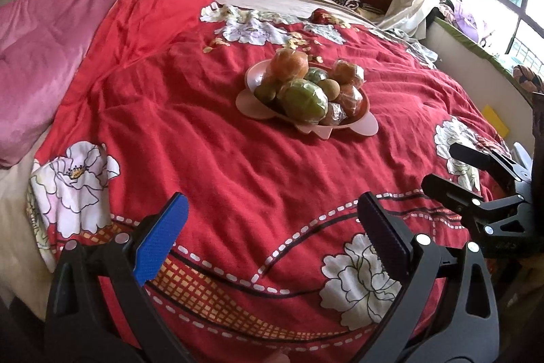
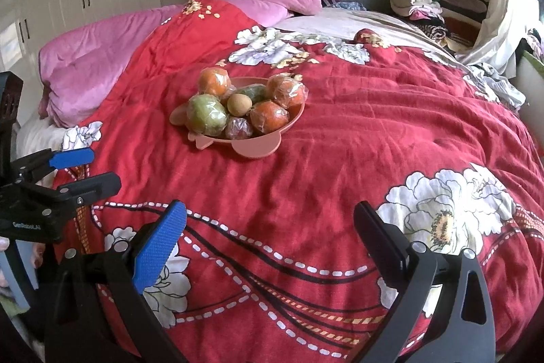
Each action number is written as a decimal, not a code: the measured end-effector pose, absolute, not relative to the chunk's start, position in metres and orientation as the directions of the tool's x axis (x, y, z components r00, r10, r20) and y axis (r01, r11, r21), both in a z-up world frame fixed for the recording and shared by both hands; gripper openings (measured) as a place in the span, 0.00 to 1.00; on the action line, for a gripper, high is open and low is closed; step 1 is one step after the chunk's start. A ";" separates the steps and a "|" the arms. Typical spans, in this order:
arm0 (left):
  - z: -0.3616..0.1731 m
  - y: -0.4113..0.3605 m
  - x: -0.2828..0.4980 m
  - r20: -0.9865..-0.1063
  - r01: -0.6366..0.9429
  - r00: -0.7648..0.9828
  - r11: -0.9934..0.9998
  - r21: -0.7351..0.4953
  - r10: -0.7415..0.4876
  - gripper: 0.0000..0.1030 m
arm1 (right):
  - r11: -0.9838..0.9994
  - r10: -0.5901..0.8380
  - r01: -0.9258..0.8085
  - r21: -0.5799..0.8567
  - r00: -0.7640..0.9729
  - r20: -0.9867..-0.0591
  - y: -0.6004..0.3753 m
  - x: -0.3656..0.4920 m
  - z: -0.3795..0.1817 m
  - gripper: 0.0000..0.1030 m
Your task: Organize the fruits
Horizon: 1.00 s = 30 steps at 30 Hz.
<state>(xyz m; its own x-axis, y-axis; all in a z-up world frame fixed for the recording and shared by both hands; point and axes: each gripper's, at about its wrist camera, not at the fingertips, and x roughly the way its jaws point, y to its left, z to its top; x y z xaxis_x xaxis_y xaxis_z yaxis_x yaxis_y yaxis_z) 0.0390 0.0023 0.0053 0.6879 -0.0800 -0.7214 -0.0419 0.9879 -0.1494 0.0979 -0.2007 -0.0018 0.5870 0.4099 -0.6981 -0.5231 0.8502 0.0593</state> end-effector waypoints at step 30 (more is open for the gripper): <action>0.011 0.004 0.037 -0.717 -0.056 0.694 0.989 -0.138 -0.061 0.91 | 0.853 0.400 -0.518 0.053 0.585 -0.705 -0.202 0.099 -0.007 0.96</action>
<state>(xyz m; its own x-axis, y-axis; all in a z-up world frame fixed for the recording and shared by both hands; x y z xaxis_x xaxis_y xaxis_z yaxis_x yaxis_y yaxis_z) 0.0372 0.0045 0.0106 0.6939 -0.0610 -0.7174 -0.0556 0.9889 -0.1378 0.0992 -0.2022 -0.0066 0.5853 0.3997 -0.7055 -0.5185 0.8534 0.0533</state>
